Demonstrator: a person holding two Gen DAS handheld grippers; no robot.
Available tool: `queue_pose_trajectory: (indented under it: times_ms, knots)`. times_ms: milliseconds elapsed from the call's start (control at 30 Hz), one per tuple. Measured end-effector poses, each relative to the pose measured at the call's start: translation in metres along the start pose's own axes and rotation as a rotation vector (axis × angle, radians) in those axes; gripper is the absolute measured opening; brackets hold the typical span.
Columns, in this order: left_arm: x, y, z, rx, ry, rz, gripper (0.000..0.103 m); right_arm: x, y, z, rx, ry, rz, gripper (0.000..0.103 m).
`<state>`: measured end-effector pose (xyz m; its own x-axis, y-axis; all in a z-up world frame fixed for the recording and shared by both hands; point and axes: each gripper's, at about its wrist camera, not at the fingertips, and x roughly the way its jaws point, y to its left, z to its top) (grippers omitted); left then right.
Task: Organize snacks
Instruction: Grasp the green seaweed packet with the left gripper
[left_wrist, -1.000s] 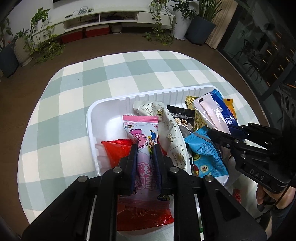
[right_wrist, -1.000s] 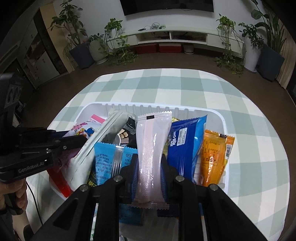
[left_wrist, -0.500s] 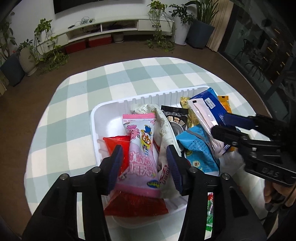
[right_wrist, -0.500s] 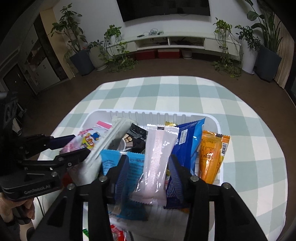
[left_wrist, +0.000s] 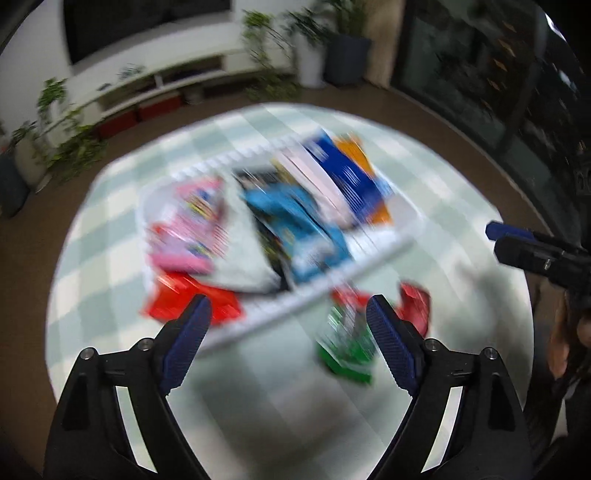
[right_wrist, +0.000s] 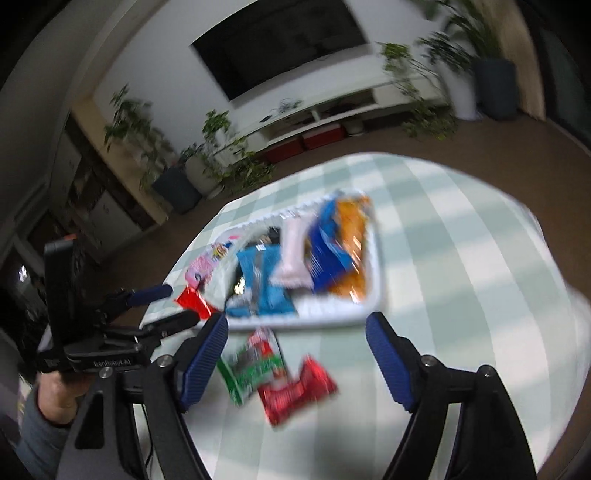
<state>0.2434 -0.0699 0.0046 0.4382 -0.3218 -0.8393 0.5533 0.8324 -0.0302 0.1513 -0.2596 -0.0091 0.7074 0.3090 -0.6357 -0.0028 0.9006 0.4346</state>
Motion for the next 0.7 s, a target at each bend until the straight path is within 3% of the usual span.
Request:
queue_pose_trajectory:
  times_ms: [100,267,633,700]
  knots:
    - [0.012,-0.019,-0.01,0.04,0.056,-0.02,0.085,-0.011,-0.016,-0.032,0.08,0.015,0.02,0.08]
    - [0.03,-0.036,-0.014,0.083,0.119,-0.029,0.085,-0.016,-0.022,-0.067,0.102,0.06,0.029,0.08]
    - [0.068,-0.035,0.004,0.044,0.198,-0.079,0.085,-0.03,-0.022,-0.088,0.091,0.041,0.073,0.08]
    - [0.071,-0.035,0.006,0.042,0.205,-0.077,0.077,-0.032,-0.024,-0.09,0.092,0.039,0.076,0.08]
